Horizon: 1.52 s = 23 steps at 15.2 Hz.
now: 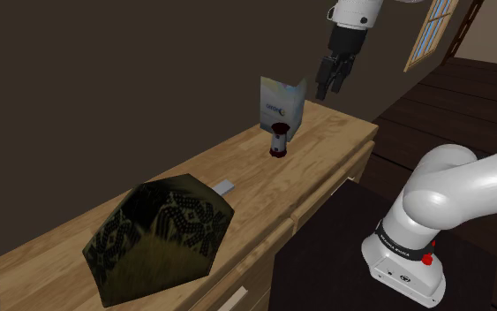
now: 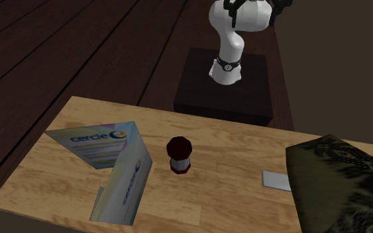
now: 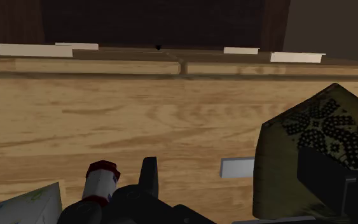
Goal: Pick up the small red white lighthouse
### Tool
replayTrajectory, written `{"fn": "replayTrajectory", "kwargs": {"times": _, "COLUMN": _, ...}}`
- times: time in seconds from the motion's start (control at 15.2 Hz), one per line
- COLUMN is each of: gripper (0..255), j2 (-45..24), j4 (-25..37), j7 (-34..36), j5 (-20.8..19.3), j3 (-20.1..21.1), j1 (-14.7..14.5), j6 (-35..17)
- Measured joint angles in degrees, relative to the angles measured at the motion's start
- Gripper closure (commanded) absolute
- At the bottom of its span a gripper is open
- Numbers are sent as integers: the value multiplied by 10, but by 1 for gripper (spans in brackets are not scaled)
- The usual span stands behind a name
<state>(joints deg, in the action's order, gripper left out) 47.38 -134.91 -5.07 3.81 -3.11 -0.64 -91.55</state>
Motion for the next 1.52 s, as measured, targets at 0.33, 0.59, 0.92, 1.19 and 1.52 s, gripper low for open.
{"fn": "replayTrajectory", "kwargs": {"times": 0.33, "gripper": 0, "j2": -34, "j4": -26, "j7": 1, "j5": -13, "j3": 1, "j1": 8, "j6": -62}}
{"fn": "replayTrajectory", "kwargs": {"times": 0.59, "gripper": 0, "j2": -84, "j4": -50, "j7": 7, "j5": -30, "j3": 3, "j1": 19, "j6": -141}}
{"fn": "replayTrajectory", "kwargs": {"times": 0.92, "gripper": 0, "j2": -167, "j4": -63, "j7": 18, "j5": -53, "j3": 2, "j1": 35, "j6": -243}}
{"fn": "replayTrajectory", "kwargs": {"times": 1.19, "gripper": 0, "j2": -244, "j4": -54, "j7": 33, "j5": -73, "j3": 3, "j1": 47, "j6": -316}}
{"fn": "replayTrajectory", "kwargs": {"times": 1.52, "gripper": 0, "j2": -331, "j4": -41, "j7": 50, "j5": -105, "j3": -3, "j1": 68, "j6": -397}}
